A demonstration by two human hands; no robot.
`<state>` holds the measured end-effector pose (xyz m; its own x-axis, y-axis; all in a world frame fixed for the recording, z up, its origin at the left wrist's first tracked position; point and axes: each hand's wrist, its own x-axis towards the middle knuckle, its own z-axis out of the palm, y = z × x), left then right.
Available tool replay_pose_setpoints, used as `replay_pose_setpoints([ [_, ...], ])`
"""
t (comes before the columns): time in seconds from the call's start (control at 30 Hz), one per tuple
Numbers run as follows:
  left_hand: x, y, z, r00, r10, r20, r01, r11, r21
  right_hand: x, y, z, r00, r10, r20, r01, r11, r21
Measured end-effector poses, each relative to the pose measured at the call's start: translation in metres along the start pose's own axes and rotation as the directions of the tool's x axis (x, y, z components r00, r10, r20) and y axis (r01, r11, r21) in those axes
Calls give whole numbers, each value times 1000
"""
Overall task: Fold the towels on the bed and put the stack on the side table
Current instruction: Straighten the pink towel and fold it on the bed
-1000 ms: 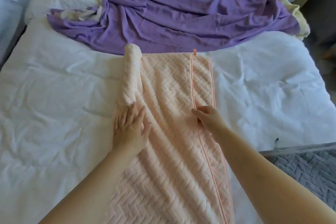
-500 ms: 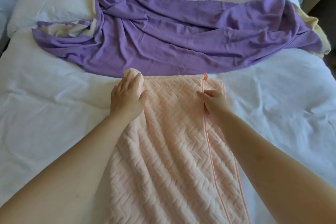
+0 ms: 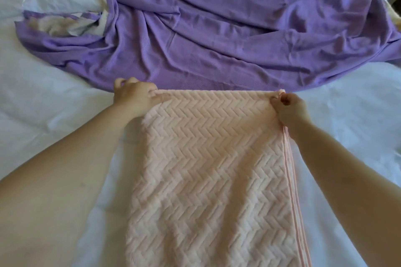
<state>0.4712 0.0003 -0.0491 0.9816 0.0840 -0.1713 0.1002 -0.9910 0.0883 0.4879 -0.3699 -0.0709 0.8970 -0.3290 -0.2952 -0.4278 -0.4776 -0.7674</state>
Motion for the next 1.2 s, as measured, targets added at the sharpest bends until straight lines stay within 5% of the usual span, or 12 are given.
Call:
replay_pose_setpoints([
  [0.1,6,0,7,995,29,-96,-26,999,24,9,1,6,1000,-16,-14,15,999,-50],
  [0.27,10,-11,21,997,61,-55,-63,998,-29,19,-3,1,998,38,58,-27,982,-188],
  [0.37,15,-13,18,999,4,-53,-20,953,-302,24,-9,-9,991,75,110,-51,978,-204],
  [0.5,8,-10,16,1000,-7,16,16,689,-724,18,-8,-14,999,31,40,-27,996,-86],
  [0.57,4,-12,17,999,19,45,15,758,-652,14,-5,-17,1000,11,-24,-12,999,-39],
  [0.67,3,-10,16,996,63,-69,-82,946,-314,11,-1,-17,998,-32,-58,31,999,-12],
  [0.8,7,0,13,963,104,-247,-128,988,-82,14,1,-14,993,-102,-59,95,988,-119],
  [0.9,8,5,25,969,36,-243,-33,999,16,15,5,-7,992,-129,-10,122,960,-252],
  [1.0,4,6,36,971,-181,-159,127,945,-301,11,10,-3,994,-104,27,107,934,-342],
  [1.07,3,0,39,961,-269,-65,197,829,-524,9,6,-4,997,-36,75,50,980,-192],
  [1.2,-4,-3,36,954,-262,148,292,683,-669,8,-7,-19,900,119,420,-137,991,11],
])
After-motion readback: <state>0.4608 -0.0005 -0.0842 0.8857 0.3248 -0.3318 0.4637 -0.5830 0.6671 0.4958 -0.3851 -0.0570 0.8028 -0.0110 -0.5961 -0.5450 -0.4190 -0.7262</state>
